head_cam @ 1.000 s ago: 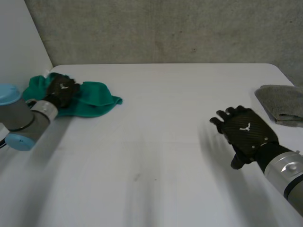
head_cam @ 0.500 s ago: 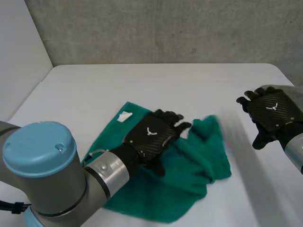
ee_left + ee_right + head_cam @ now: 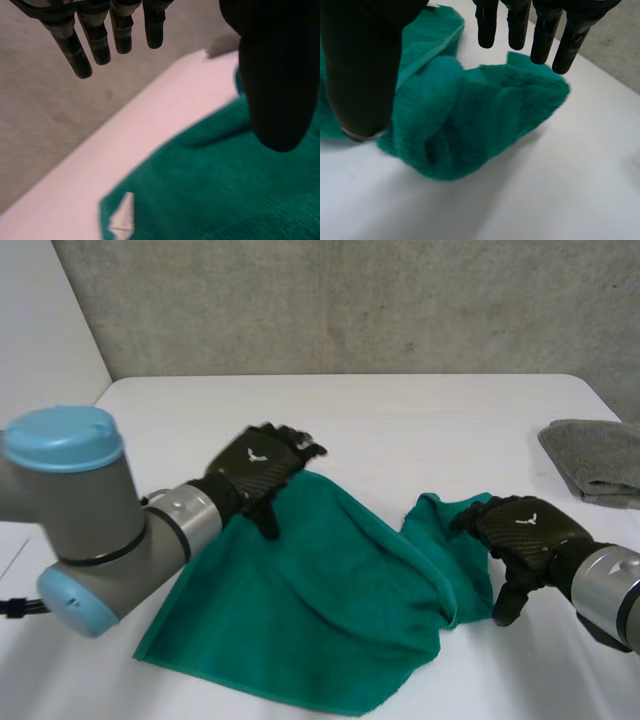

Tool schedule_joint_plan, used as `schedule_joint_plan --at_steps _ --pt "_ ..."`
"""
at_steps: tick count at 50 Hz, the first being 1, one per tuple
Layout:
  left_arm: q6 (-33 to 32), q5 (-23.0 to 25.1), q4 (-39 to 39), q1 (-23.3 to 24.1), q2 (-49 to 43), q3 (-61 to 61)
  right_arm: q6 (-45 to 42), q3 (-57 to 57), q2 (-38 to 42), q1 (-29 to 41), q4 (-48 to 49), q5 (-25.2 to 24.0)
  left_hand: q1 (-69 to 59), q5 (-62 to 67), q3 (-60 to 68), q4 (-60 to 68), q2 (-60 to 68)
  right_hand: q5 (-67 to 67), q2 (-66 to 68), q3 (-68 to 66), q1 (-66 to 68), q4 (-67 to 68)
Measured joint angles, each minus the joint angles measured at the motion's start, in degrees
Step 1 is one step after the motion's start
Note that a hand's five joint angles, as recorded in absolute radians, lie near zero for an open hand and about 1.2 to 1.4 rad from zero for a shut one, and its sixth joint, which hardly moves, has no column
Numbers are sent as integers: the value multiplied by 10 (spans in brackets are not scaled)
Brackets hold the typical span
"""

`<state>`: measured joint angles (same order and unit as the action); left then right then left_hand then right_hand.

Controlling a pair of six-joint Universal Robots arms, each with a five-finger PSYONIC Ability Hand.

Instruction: Fold the laundry.

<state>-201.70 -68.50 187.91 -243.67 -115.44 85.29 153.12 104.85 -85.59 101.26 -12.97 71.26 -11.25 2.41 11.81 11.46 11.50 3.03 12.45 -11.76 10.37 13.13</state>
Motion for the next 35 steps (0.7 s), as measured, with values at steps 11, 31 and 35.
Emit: schedule_joint_plan --at_steps 11,31,35 --pt "-36 51 -26 21 -164 -143 159 5 71 36 54 -6 0 1 1 1 1 0 0 0 0 0" --pt "-33 45 -8 44 -217 -202 175 -39 133 86 135 30 0 2 1 8 11 523 529 -550 450 548" --pt "-33 42 7 46 -222 -202 138 -35 96 105 130 28 0 2 2 8 11 523 529 -550 450 548"
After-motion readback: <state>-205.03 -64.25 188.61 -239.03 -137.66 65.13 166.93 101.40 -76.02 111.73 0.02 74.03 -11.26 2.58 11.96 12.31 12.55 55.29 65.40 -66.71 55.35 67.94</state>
